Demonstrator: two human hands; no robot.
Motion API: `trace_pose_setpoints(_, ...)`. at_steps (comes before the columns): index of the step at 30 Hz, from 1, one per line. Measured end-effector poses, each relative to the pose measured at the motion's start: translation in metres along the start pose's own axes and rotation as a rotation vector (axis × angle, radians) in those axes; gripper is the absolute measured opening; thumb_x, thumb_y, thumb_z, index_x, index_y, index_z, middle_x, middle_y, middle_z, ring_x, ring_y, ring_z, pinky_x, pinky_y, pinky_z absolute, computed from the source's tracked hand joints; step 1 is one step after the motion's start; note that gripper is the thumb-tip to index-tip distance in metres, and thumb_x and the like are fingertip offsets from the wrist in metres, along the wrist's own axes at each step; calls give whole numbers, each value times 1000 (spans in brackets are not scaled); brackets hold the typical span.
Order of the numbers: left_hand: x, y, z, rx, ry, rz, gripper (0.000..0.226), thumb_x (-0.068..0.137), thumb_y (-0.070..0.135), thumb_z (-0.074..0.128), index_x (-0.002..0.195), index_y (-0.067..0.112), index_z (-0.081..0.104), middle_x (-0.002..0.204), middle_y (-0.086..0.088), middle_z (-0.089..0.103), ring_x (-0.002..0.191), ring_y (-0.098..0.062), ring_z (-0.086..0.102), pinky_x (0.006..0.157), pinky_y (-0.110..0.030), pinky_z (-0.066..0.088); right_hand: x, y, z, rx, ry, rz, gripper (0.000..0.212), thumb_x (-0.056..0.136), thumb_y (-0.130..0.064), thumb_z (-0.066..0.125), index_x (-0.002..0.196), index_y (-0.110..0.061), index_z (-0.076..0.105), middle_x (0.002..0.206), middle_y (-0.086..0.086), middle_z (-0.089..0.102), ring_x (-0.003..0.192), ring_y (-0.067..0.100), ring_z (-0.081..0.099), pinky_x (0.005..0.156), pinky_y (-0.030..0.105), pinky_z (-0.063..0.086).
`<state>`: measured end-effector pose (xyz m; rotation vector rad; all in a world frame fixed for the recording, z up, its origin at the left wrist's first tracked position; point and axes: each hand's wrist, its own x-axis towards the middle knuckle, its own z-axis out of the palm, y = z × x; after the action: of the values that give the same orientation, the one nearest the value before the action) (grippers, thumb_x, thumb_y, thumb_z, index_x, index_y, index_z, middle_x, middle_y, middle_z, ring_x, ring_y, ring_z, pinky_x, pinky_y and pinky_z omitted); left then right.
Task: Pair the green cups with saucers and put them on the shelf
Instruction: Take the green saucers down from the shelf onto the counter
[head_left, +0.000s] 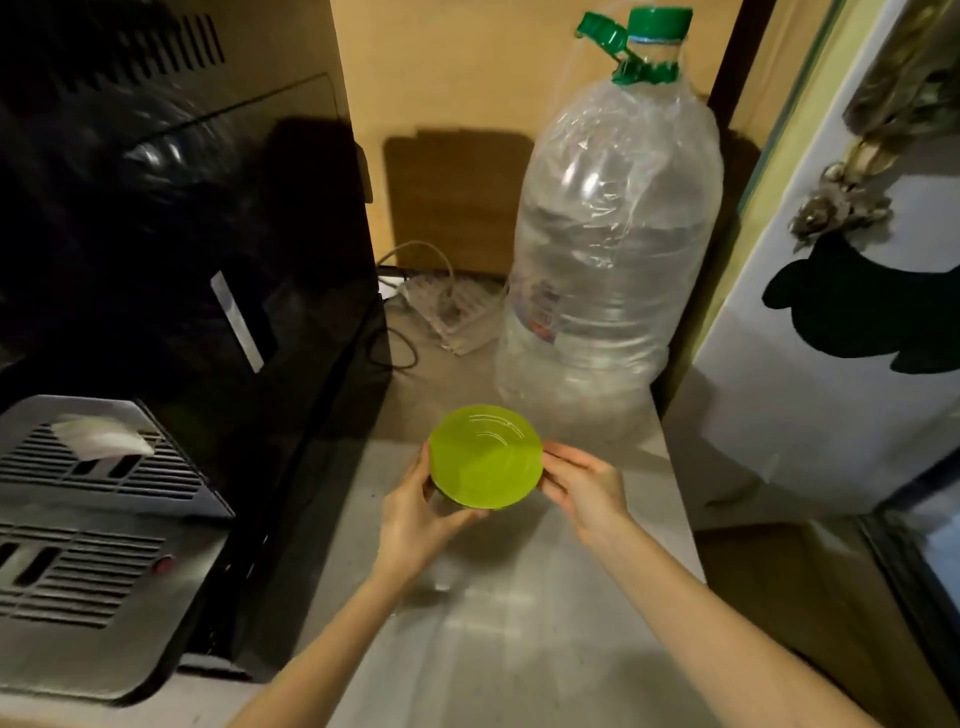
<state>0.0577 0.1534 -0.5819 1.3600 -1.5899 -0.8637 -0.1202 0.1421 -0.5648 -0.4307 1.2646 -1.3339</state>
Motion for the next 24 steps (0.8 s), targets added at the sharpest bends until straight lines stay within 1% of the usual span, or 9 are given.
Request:
trace_pose_setpoints(2,-3,-11,3,12,-1,-35,92,40,45,79,123,33,39,120,11,52,113,-9,53,85,3,34,10,13,-1,-56,33,24,27,81,8,60,108,8,61,62,1,72,50,4,68,56,17,57)
trace_pose_setpoints(6,-2,-27,6,45,-5,-57,91,44,23,88,124,26,45,118,14,53,111,-10,52,80,8,30,22,31,-1,-133,69,60,31,82,7,59,113,8,60,101,16,65,71,16,63,80,28,52)
trace_pose_setpoints(7,-1,-29,6,62,-8,-70,89,45,21,89,123,28,46,117,16,53,110,-9,51,80,7,31,24,34,-2,-146,77,56,31,81,8,59,112,8,61,104,18,64,77,19,61,79,26,52)
trace_pose_setpoints(8,-1,-32,5,75,-8,-82,87,44,23,88,121,29,47,116,16,55,110,-10,52,83,4,32,27,36,-2,-161,84,49,30,80,9,60,110,9,62,104,18,64,80,22,61,73,20,54)
trace_pose_setpoints(10,2,-35,3,133,-8,-107,91,39,38,84,123,23,51,124,4,58,118,-19,51,95,-13,37,32,40,-1,-181,92,41,30,79,11,61,108,10,63,100,17,64,74,20,62,57,10,53)
trace_pose_setpoints(12,4,-37,1,204,-23,-147,100,38,42,82,128,12,49,135,-9,52,130,-26,40,105,-28,30,37,44,0,-211,99,40,30,78,10,62,107,10,63,99,19,65,70,16,61,55,10,52)
trace_pose_setpoints(14,3,-35,0,234,-43,-178,103,39,44,79,130,7,47,140,-13,46,135,-27,32,105,-25,23,42,50,0,-245,112,44,29,77,10,63,106,10,64,102,24,66,73,21,62,65,18,54)
trace_pose_setpoints(17,4,-37,-1,262,-49,-182,112,34,58,66,130,4,46,141,-15,44,136,-25,31,104,-23,20,46,56,-1,-291,121,33,28,76,10,63,104,10,65,104,27,67,83,27,62,75,27,52)
trace_pose_setpoints(24,5,-51,-1,322,-78,-199,106,48,41,84,137,9,36,148,-11,35,139,-22,25,109,-29,23,49,60,-1,-460,100,-32,25,77,6,64,101,4,69,101,20,70,85,24,64,79,29,53)
